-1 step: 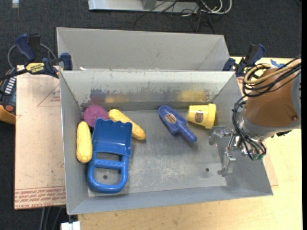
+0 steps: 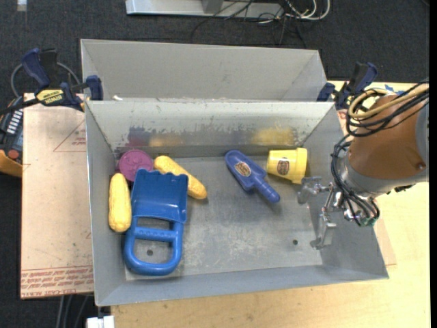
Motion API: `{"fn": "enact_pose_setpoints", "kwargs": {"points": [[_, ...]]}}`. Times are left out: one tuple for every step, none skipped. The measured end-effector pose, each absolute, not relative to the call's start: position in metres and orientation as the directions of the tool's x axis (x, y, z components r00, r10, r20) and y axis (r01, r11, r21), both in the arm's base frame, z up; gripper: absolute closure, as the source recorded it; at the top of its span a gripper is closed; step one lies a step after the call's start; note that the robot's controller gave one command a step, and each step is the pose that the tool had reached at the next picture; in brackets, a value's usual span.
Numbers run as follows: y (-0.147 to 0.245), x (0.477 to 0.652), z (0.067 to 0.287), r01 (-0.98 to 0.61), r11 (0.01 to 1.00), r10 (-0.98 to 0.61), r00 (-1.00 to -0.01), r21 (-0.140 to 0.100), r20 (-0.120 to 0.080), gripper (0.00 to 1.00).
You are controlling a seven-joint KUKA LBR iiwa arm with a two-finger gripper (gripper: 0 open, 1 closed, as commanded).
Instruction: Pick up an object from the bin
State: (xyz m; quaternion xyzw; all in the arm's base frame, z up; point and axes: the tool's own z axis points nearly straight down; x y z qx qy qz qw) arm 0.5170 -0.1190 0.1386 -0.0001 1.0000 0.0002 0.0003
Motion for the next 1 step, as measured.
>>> {"fn": "enact_pose_setpoints", "kwargs": {"points": [[-0.0999,0.5501,0.1582,0.042,0.999,0.042,-0.999,0.002,0.002,0.0]]}}
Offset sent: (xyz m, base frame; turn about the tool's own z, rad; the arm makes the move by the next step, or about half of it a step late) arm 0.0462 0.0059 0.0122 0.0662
